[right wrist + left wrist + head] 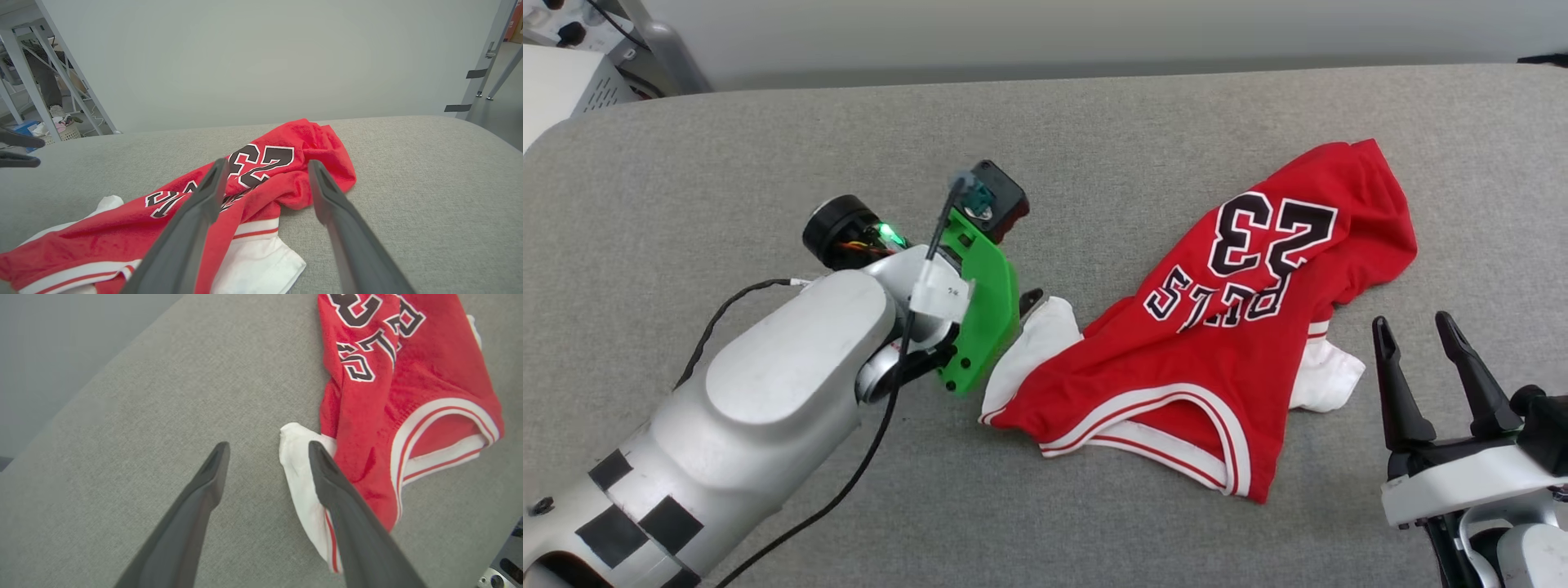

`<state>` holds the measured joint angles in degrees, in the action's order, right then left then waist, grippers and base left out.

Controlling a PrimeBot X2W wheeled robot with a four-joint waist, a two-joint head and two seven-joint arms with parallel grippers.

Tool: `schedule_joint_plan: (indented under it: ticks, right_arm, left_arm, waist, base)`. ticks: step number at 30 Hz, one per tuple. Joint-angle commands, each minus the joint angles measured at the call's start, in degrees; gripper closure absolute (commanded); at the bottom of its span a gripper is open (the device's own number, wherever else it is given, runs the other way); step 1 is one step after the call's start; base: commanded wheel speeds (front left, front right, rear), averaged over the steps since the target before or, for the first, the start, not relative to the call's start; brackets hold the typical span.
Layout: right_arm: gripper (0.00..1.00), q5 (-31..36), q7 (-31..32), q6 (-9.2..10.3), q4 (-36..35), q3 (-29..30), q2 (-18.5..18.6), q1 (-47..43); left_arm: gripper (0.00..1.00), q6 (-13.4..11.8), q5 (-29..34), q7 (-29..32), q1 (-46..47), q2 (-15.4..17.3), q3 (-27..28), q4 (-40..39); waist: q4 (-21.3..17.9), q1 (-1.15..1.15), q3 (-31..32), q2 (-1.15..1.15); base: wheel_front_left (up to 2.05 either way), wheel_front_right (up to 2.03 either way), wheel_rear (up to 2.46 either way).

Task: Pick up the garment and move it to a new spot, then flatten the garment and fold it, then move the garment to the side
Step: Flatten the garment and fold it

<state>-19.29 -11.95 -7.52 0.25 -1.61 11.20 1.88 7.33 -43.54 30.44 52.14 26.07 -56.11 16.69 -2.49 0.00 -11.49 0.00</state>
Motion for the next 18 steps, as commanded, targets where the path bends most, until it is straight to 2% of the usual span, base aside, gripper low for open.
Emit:
schedule_joint_plan:
  ticks: [1,3,4,8,18]
  right_arm:
    - [0.00,0.40,-0.06,0.03,0.08,-0.35,-0.09,0.51]
    - [0.00,0.51,-0.19,0.03,0.31,-0.67,0.02,1.02]
    - [0.00,0.58,-0.48,0.03,0.67,-1.13,0.08,1.74]
    - [0.00,0.54,-0.85,0.03,1.37,-2.07,-0.22,2.76]
    - [0.00,0.23,-1.84,0.03,3.67,-2.64,-0.23,4.32]
  left_arm:
    - [0.00,0.15,-2.32,1.82,1.94,0.67,-2.23,-0.03]
    - [0.00,0.15,-4.55,3.83,3.47,0.93,-5.90,0.12]
    - [0.00,0.15,-6.34,4.89,5.04,1.02,-10.74,1.71]
    - [0.00,0.15,-7.28,4.86,5.36,0.93,-14.97,4.78]
    - [0.00,0.15,-6.47,5.30,-0.32,0.40,-17.19,9.00]
  waist:
    - [-0.80,0.00,-0.72,0.00]
    - [-1.36,0.00,-1.21,0.00]
    - [-2.22,0.00,-2.05,0.00]
    - [-3.50,0.00,-3.53,0.00]
    - [-4.89,0.00,-5.04,0.00]
  base:
    - [0.00,0.00,0.00]
    - [0.00,0.00,0.00]
    - [0.00,0.00,0.00]
    - [0.00,0.00,0.00]
    - [0.00,0.00,0.00]
